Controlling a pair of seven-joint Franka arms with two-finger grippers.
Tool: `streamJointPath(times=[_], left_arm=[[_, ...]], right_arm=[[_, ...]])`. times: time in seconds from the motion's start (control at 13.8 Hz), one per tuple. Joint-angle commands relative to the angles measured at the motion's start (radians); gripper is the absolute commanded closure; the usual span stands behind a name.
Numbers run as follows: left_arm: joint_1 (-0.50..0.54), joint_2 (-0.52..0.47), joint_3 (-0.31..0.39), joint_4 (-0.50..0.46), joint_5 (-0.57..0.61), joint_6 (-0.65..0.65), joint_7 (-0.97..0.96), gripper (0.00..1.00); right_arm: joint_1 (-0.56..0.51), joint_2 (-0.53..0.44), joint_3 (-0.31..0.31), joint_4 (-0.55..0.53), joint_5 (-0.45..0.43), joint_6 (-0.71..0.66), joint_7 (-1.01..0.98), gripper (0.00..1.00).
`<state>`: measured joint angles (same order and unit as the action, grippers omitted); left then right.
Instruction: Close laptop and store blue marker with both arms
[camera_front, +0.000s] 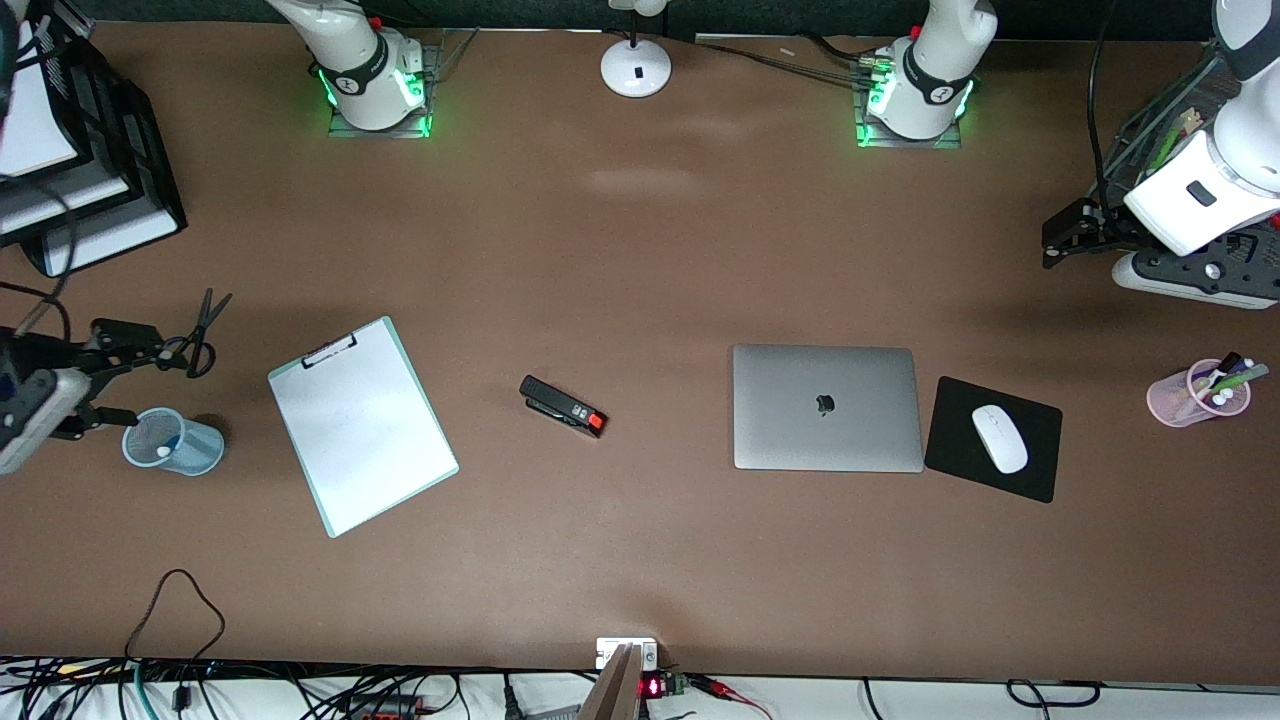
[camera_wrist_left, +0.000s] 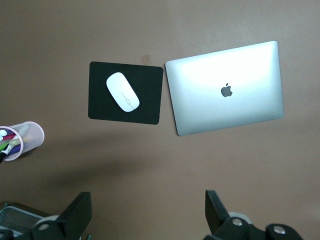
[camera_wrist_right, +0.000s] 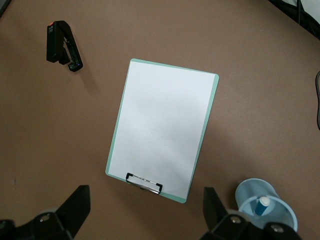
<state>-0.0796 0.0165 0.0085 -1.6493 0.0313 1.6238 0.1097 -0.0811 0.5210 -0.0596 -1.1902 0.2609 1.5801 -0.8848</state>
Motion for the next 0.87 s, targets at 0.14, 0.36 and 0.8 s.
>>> streamJointPath(times=[0.14, 0.36, 0.8], left_arm=[[-0.012, 0.006, 0.016, 0.023, -0.01, -0.015, 0.028, 0.0], [-0.012, 0.008, 0.014, 0.026, -0.011, -0.036, 0.031, 0.0], [-0.015, 0.01, 0.007, 0.028, -0.005, -0.033, 0.028, 0.0]], right_arm=[[0.09, -0.038, 0.0, -0.016, -0.101, -0.014, 0.197, 0.0], [0.119, -0.038, -0.005, -0.016, -0.114, -0.047, 0.276, 0.0], [0.162, -0.088, 0.003, -0.017, -0.197, -0.075, 0.441, 0.0]])
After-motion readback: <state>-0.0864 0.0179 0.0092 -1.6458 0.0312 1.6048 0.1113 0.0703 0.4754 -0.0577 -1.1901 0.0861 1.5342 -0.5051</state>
